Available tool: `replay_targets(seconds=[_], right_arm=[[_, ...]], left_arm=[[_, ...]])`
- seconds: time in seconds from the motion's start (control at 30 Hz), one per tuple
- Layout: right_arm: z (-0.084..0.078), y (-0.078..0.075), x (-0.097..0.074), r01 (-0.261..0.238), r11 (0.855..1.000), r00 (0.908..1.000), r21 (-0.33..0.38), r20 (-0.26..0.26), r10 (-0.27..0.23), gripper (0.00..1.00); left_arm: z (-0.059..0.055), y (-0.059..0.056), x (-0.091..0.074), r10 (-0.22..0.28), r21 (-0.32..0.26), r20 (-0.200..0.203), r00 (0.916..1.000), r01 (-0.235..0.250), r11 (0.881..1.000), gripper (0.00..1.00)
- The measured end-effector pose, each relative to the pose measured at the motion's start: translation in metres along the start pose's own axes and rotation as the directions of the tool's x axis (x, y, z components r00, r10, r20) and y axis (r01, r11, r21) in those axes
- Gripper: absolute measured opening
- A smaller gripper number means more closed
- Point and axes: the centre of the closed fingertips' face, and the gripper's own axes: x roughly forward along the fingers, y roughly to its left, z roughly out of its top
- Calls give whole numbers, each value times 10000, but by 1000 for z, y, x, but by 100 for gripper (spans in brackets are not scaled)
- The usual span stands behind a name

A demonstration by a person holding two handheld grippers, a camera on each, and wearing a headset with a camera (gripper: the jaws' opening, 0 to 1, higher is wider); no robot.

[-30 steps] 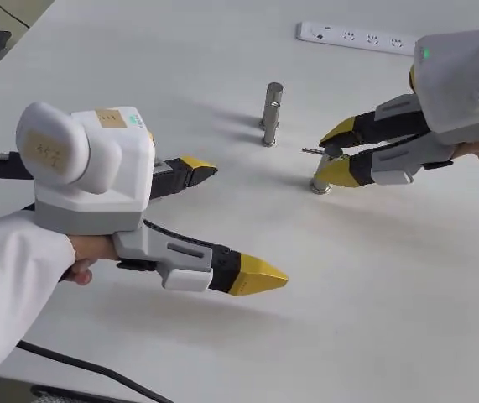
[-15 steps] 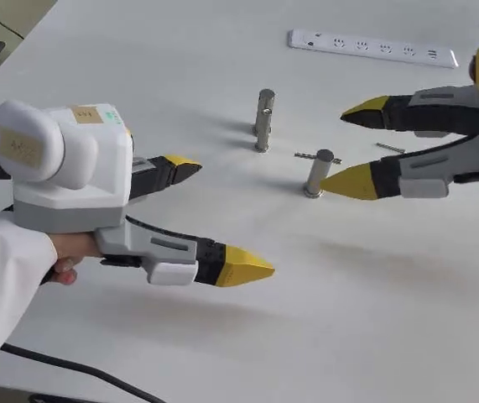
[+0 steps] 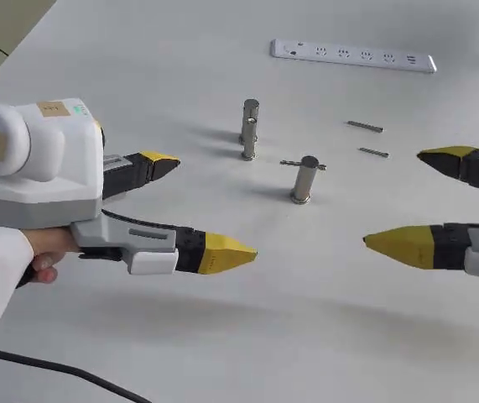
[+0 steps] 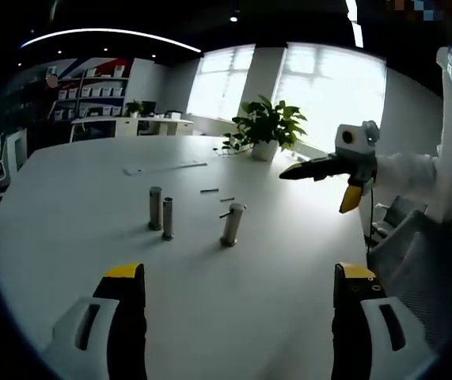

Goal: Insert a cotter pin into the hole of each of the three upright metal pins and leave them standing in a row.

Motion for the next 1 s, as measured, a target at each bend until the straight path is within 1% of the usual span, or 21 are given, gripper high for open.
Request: replay_targets(seconds=[0.03,0.13,0.17,0.2,0.23,0.3,0.4,0.43,0.5,0.53,0.6,0.63,0.73,0.77,0.87,0.93,0.97,1.0], right_arm=[[-2,0,-3,130,9996,9999,233,26,-131,90],[-10,2,-8,372,9979,9993,531,-66,-369,95],[-14,1,-9,544,9959,9984,729,-175,-533,98],[-18,-2,-11,853,9920,9963,929,-198,-838,98],[-22,0,-11,755,9930,9971,909,-186,-741,98],[-27,0,-13,951,9891,9954,1124,-239,-930,98],[-33,0,-16,1120,9841,9937,1382,-227,-1099,98],[-34,0,-17,1173,9819,9931,1485,-210,-1154,98],[-36,1,-19,1258,9791,9920,1600,-163,-1248,98],[-37,1,-20,1296,9783,9916,1618,-167,-1286,98],[-38,0,-23,1502,9754,9886,1612,-194,-1491,98],[-38,-1,-25,1624,9739,9867,1589,-196,-1614,98],[-36,-1,-29,1759,9708,9842,1630,-91,-1768,98],[-36,0,-30,1763,9707,9841,1633,-60,-1777,98],[-35,-1,-33,1849,9684,9823,1673,0,-1875,98],[-35,-1,-34,1875,9653,9811,1820,122,-1929,98],[-34,-1,-35,1850,9638,9812,1918,182,-1920,98],[-34,-1,-35,1847,9626,9810,1982,212,-1926,98]], left_arm=[[2,1,0,46,5,36,10000,-46,10000,99],[6,2,2,107,-108,167,9998,-105,9999,99],[8,3,3,106,-132,223,9997,-103,9999,98],[9,3,3,119,-112,252,9996,-116,9999,96],[10,4,4,154,-57,291,9995,-153,9999,95],[13,6,6,160,-117,316,9994,-157,9998,95],[15,9,9,205,-191,354,9992,-198,9996,95],[17,11,11,258,-274,438,9987,-246,9993,94],[26,12,13,277,-532,898,9956,-230,9983,92],[30,13,14,298,-667,1057,9940,-228,9975,91],[38,16,16,400,-667,1340,9902,-312,9973,91],[41,17,17,449,-674,1404,9891,-357,9971,90],[50,24,22,609,-776,1599,9853,-489,9958,86],[53,27,24,690,-908,1668,9836,-544,9944,85],[61,34,31,862,-1061,1713,9814,-686,9920,81],[66,41,36,1131,-854,1691,9791,-997,9913,77],[67,47,39,1357,-690,1564,9783,-1262,9896,75],[68,49,40,1404,-634,1534,9781,-1320,9892,73]])
